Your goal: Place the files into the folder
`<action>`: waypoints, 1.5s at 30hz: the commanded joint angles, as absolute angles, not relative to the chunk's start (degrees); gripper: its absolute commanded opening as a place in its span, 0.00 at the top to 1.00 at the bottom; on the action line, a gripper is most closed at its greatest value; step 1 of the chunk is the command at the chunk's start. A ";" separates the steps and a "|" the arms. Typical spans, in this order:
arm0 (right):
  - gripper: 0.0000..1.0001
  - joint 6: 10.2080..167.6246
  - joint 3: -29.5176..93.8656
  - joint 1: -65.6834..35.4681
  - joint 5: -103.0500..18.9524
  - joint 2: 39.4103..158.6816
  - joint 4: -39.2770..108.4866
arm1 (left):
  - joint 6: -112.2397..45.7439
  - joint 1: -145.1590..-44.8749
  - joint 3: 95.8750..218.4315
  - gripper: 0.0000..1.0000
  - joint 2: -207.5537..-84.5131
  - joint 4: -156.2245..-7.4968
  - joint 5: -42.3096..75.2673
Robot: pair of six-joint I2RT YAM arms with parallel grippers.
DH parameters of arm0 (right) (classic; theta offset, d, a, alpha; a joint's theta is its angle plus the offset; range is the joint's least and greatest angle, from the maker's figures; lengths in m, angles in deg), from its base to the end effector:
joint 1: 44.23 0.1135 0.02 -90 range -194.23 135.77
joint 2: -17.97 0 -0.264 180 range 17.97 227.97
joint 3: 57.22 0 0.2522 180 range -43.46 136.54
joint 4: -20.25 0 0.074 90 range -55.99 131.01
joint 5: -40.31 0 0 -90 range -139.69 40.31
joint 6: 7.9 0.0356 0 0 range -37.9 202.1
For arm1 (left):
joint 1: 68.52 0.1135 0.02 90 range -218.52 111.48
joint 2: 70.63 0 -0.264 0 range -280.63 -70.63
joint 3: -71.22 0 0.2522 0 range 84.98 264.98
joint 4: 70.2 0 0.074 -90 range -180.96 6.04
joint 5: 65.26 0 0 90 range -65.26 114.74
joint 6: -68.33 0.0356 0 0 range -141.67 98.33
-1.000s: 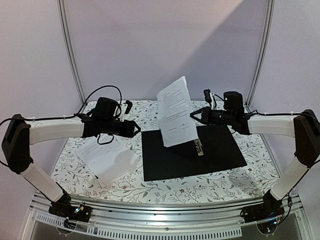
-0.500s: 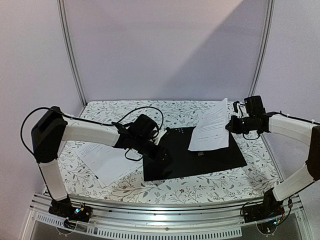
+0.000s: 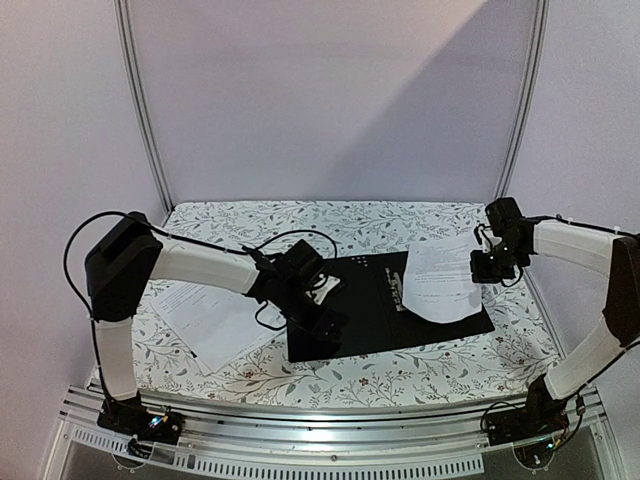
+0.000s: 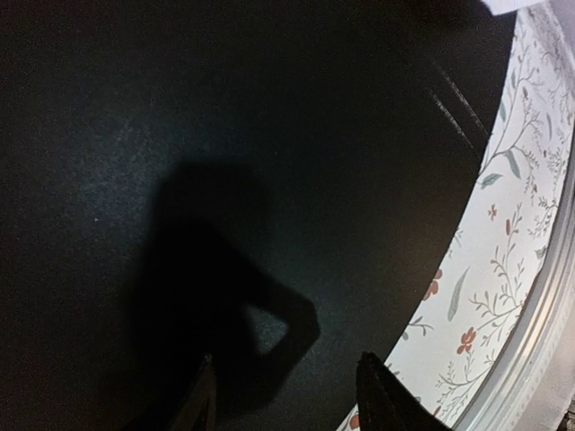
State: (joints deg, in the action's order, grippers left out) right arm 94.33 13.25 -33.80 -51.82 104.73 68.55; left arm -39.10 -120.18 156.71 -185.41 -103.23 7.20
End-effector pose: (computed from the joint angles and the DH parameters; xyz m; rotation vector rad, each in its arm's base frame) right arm 0.2896 0.0520 0.2074 0.0537 2.6982 0.0703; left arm 0.2402 -0.3210 0.1342 0.9320 2.6626 -0.7520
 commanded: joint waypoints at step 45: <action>1.00 88.12 8.36 -33.36 -59.58 114.05 66.56 | -34.95 -117.21 158.87 0.47 -192.62 -114.43 22.72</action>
